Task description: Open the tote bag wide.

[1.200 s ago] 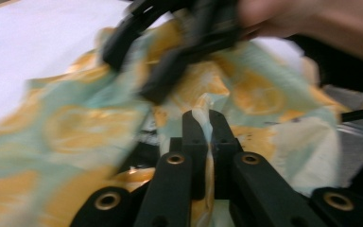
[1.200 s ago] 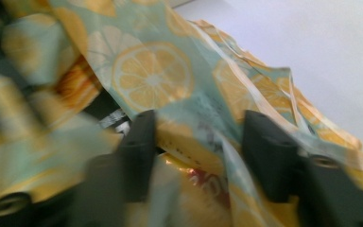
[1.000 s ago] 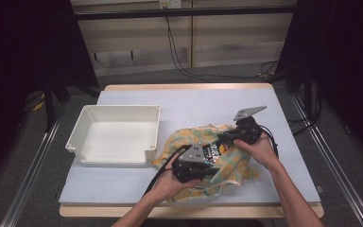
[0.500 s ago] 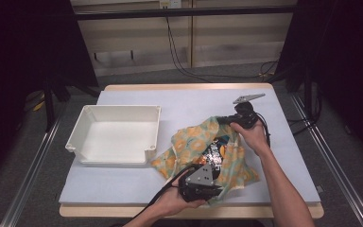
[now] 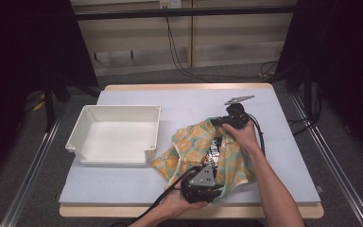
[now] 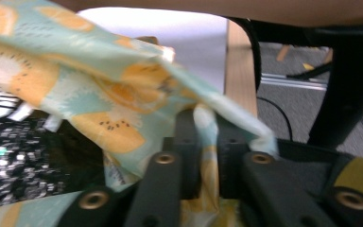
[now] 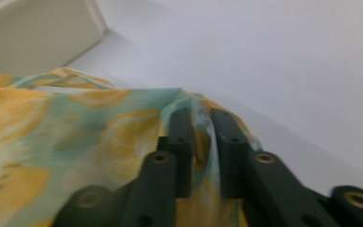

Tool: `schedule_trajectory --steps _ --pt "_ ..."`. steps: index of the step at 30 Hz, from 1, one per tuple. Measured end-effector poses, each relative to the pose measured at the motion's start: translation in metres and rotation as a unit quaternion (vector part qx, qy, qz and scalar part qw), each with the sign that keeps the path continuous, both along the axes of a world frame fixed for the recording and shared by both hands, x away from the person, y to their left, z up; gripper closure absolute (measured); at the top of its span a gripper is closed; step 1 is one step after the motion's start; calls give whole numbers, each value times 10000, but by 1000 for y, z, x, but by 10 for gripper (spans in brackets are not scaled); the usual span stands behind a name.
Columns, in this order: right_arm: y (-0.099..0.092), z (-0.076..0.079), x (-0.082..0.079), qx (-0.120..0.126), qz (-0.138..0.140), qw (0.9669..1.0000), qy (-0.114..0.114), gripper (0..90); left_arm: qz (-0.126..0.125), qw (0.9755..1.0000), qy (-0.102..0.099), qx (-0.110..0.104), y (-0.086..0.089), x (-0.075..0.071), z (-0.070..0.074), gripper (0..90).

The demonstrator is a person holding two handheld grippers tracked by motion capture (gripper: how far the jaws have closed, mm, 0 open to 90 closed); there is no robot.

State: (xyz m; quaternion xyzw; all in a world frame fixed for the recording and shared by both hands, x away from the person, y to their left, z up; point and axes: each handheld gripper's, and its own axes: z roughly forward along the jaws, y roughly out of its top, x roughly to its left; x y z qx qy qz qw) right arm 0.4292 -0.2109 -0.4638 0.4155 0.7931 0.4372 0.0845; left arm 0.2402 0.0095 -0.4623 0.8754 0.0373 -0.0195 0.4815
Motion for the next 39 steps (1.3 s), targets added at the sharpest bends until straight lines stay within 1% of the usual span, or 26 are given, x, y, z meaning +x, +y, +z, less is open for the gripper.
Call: schedule_trajectory --steps 4,5,6,7,8,9,12,13,17,18,19,21,23,24,27,29,30,31,32,33,34,35,36,37,38,39 --pt "-2 19 -12 58 25 9997 -216 547 242 9996 26 -164 7 4 6 669" --pt "-2 25 -17 57 36 9996 -277 521 295 9993 58 -223 10 5 8 636" --pt "-3 30 -21 43 20 9994 -350 492 335 9991 83 -246 13 6 11 634" --pt "-4 36 -27 69 35 9991 -411 455 363 9988 76 -332 14 6 13 624" --pt "-5 41 -32 116 53 9989 -457 431 374 9988 64 -319 16 7 15 605" --pt "-7 44 -36 137 56 9987 -478 401 439 9980 143 -436 18 7 17 586" --pt "-11 55 -53 56 55 9984 -553 345 516 9974 107 -499 22 8 23 526" --pt "-12 57 -56 79 68 9983 -579 343 539 9974 86 -475 23 8 26 516" --pt "-15 71 -78 210 93 9969 -759 339 640 9960 122 -606 29 7 34 451" --pt "-16 74 -83 210 118 9967 -778 340 648 9961 73 -588 31 7 36 449" --pt "-15 77 -88 206 116 9965 -797 373 654 9954 110 -693 32 8 38 448" --pt "-13 82 -96 193 202 9958 -868 399 693 9952 57 -681 37 11 43 424" --pt "-10 86 -104 244 292 9956 -855 456 724 9944 137 -758 40 12 46 398" --pt "-9 87 -108 235 357 9954 -859 473 770 9943 97 -724 42 13 47 385" --pt "-1 88 -121 309 523 9947 -832 561 773 9937 126 -807 48 16 50 376" --pt "4 86 -127 191 592 9949 -791 608 732 9935 101 -872 54 18 53 489" --pt "6 83 -131 168 635 9950 -757 619 730 9923 132 -994 57 19 54 540" --pt "7 80 -134 112 656 9952 -718 639 590 9921 120 -1100 61 21 56 697" --pt "8 76 -137 55 669 9954 -684 652 605 9910 141 -1188 64 24 57 753" --pt "8 72 -140 7 711 9955 -634 664 677 9902 183 -1207 67 26 58 754" --pt "8 68 -142 -42 734 9955 -593 669 790 9887 203 -1254 68 28 59 752" --pt "8 63 -145 -70 729 9959 -535 669 820 9872 254 -1343 70 31 59 741" --pt "8 58 -146 -127 711 9962 -491 669 953 9866 257 -1303 72 33 60 704" --pt "7 54 -148 -222 715 9961 -470 669 1008 9858 267 -1313 73 34 60 639" --pt "4 49 -149 -239 698 9964 -419 666 1046 9860 268 -1270 73 34 60 566" --pt "3 46 -150 -207 684 9967 -390 659 1078 9868 213 -1190 73 34 60 538"
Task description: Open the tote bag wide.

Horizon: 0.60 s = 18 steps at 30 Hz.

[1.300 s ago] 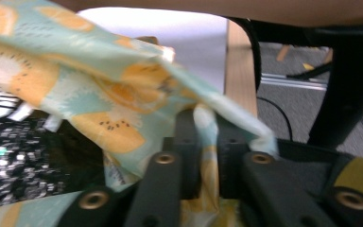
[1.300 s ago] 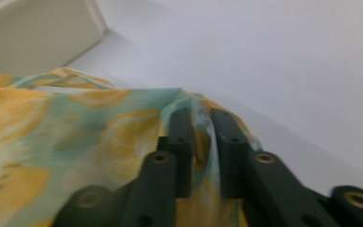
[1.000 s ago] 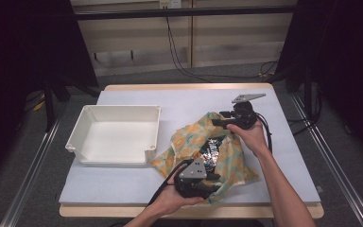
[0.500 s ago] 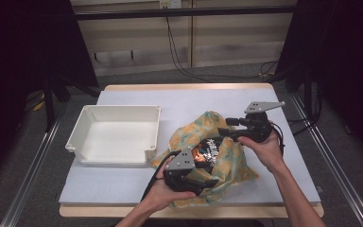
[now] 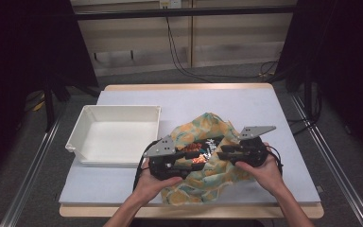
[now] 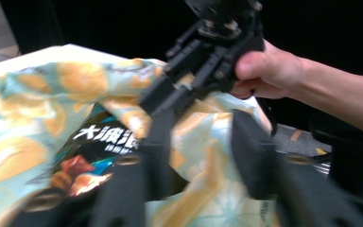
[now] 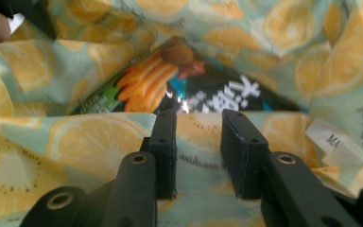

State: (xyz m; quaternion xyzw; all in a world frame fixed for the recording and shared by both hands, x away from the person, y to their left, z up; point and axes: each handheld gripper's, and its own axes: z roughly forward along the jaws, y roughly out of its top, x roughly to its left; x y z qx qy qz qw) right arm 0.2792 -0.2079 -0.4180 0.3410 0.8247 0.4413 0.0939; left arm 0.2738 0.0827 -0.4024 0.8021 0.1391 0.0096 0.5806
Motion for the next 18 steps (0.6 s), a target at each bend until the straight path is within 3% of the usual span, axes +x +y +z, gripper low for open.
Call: schedule_trajectory --steps 2,7,8,10,14,16,18 --pt "-1 -6 -3 -41 5 10000 46 637 47 9999 86 -50 1 2 -1 539" --pt "-1 -15 -12 -252 0 9997 29 592 306 9994 120 -91 6 12 -4 701" --pt "-1 -16 -13 -248 10 9997 40 585 337 9994 78 28 6 13 -6 706" --pt "-3 -18 -14 -230 -39 9997 58 536 412 9977 -31 542 2 16 -15 651" --pt "2 -14 -15 -134 -84 9999 -12 430 266 9967 48 771 -7 13 -35 610" --pt "8 -14 -12 -113 -99 9999 -42 422 17 9961 31 877 -14 7 -39 669" --pt "12 -15 -9 -146 -164 9997 -88 410 -140 9936 -49 1117 -20 2 -42 690"
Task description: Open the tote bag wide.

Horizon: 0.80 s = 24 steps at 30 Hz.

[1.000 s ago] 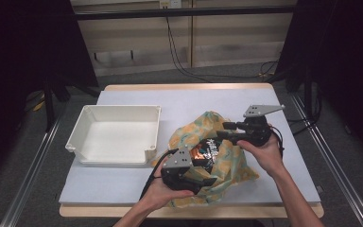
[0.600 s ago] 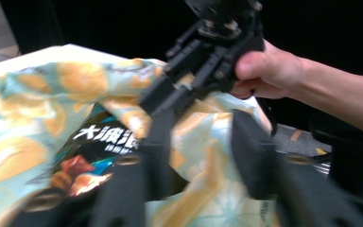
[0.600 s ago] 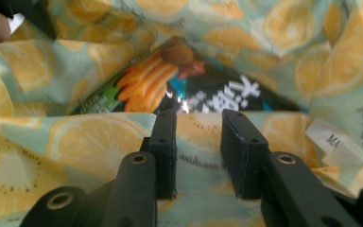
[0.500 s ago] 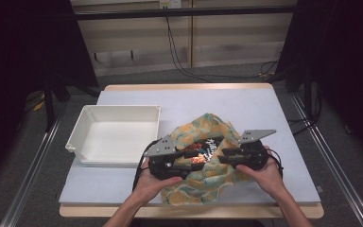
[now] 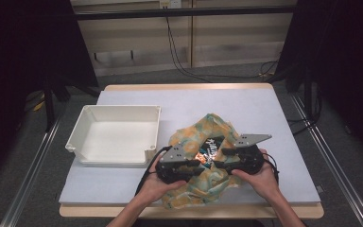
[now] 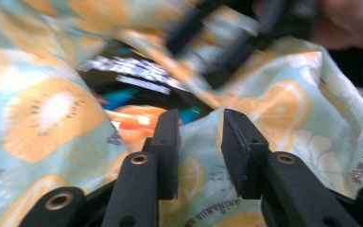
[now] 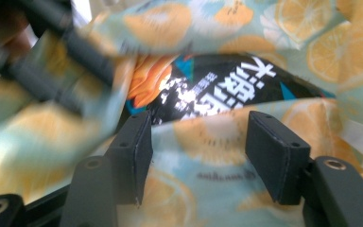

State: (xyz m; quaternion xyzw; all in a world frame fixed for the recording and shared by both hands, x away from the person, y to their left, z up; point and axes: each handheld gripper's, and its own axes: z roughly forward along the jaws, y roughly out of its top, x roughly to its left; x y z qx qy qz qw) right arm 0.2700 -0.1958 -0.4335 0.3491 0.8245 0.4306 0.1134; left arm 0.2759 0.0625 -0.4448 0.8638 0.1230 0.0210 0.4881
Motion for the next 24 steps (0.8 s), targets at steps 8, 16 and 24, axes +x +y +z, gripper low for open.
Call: schedule_trajectory --steps 8,16,24 --pt "11 -10 -1 -176 -142 9995 -217 423 26 10000 53 -65 -3 -3 -6 646" --pt "-3 -10 -11 -154 -101 9997 -166 900 55 9999 48 -128 -7 -6 -1 589" --pt "-31 -8 -23 -136 -313 9993 -128 900 72 9997 30 -213 -12 -3 7 587"
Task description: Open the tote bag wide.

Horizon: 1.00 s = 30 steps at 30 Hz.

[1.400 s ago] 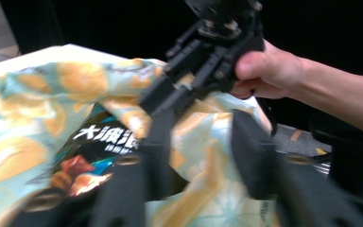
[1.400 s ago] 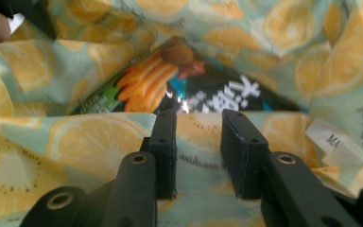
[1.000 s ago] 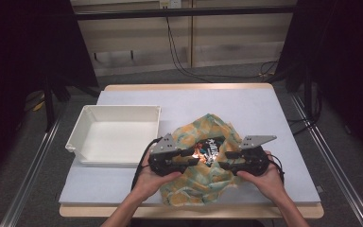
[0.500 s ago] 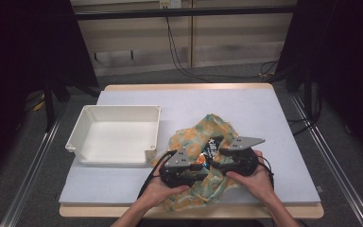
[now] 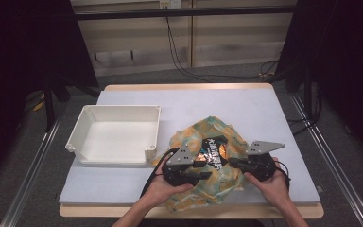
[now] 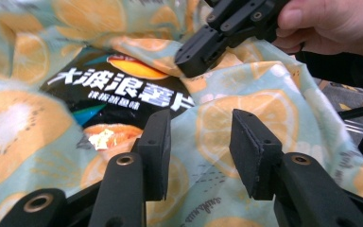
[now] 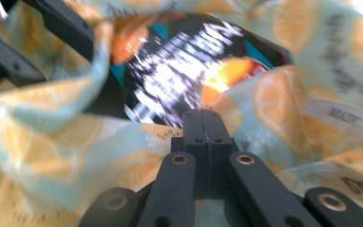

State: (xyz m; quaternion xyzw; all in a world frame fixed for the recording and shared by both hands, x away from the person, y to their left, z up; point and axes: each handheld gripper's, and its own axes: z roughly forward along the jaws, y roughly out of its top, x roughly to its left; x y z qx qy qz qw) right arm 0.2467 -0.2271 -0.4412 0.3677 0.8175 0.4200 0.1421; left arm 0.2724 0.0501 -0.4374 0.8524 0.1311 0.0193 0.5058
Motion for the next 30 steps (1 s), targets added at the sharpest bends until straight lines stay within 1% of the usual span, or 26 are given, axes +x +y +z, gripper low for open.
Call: schedule_trajectory --steps 1,3,4,5,6,9,11,12,13,15,17,18,19,20,21,22,23,25,26,27,28,29,30 --pt "-5 -1 -2 14 -67 10000 13 900 12 10000 1 -39 -1 0 -1 580" --pt "-14 -3 -4 1 -147 9999 38 900 -23 10000 9 26 -4 1 -3 574" --pt "-18 -4 -5 2 -188 9998 54 900 -20 9999 -11 119 -5 1 -3 574" --pt "-21 -6 -6 -12 -218 9997 48 900 -57 10000 27 74 -6 1 -5 572" --pt "-24 -7 -8 -15 -227 9997 70 900 -57 9999 25 123 -7 0 -6 572" --pt "-29 -14 -13 -138 -282 9994 135 900 -102 9997 53 220 -10 -1 -10 572" --pt "-34 -17 -15 -109 -338 9992 191 900 -147 9996 89 226 -12 -3 -12 572" --pt "-36 -18 -16 -134 -374 9990 224 900 -180 9994 88 279 -12 -3 -13 572" --pt "-38 -19 -16 -136 -393 9989 238 900 -193 9993 132 281 -12 -3 -15 572" --pt "-41 -21 -18 -271 -394 9985 252 900 -214 9990 150 356 -12 -4 -16 571" --pt "-43 -25 -19 -323 -411 9981 326 900 -228 9991 160 328 -13 -5 -17 571" --pt "-44 -27 -20 -357 -436 9977 377 900 -223 9988 110 426 -14 -6 -17 572" --pt "-45 -29 -21 -389 -450 9974 410 900 -239 9988 112 408 -15 -7 -18 571" --pt "-47 -31 -22 -395 -473 9970 460 900 -280 9985 121 447 -15 -7 -18 571" --pt "-48 -32 -22 -422 -474 9969 469 900 -271 9982 121 513 -16 -8 -19 572" --pt "-49 -33 -24 -491 -548 9959 523 900 -254 9983 128 501 -17 -9 -19 572" --pt "-50 -36 -25 -517 -540 9958 531 900 -301 9984 128 451 -17 -8 -20 572" --pt "-52 -37 -26 -449 -549 9962 507 900 -291 9987 176 384 -17 -9 -19 572" --pt "-52 -37 -27 -435 -582 9959 537 900 -307 9986 209 371 -16 -8 -17 572" --pt "-52 -38 -27 -438 -567 9961 513 900 -304 9987 153 373 -16 -8 -14 573" --pt "-52 -38 -27 -415 -529 9967 446 900 -289 9990 170 287 -16 -7 -11 579" --pt "-53 -37 -27 -341 -501 9973 415 900 -302 9991 172 240 -15 -6 -6 593" --pt "-53 -36 -27 -226 -535 9974 438 900 -310 9992 187 172 -14 -6 -2 598"
